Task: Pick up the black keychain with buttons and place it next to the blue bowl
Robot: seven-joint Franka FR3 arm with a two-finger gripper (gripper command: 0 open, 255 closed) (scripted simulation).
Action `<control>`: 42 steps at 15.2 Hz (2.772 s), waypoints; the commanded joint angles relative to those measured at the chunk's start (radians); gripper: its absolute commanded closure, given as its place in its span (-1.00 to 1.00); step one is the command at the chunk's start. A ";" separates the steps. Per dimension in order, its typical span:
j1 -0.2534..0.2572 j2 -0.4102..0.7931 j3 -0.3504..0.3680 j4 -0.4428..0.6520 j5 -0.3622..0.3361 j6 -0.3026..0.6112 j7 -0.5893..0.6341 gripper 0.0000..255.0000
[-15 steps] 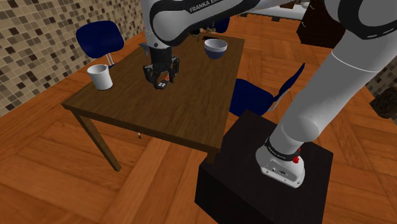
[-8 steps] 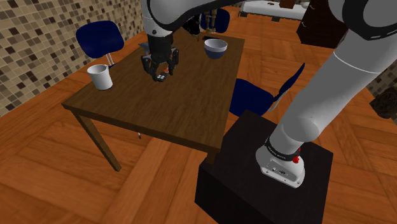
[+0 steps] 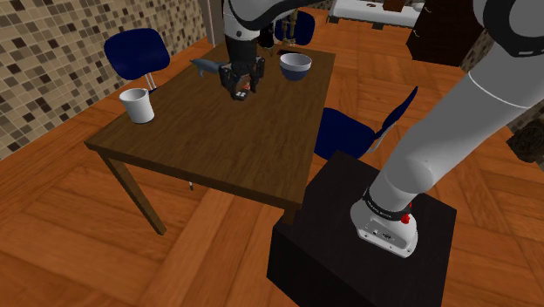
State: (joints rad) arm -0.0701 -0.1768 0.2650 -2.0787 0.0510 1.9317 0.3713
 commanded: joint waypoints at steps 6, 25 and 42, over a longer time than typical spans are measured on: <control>-0.068 -0.080 -0.112 -0.080 -0.002 -0.003 -0.182 1.00; -0.259 0.000 -0.409 0.002 -0.060 -0.013 -0.643 1.00; -0.306 0.112 -0.478 -0.037 -0.045 0.136 -0.767 1.00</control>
State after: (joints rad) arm -0.3765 -0.0719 -0.2129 -2.1070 0.0041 2.0519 -0.3952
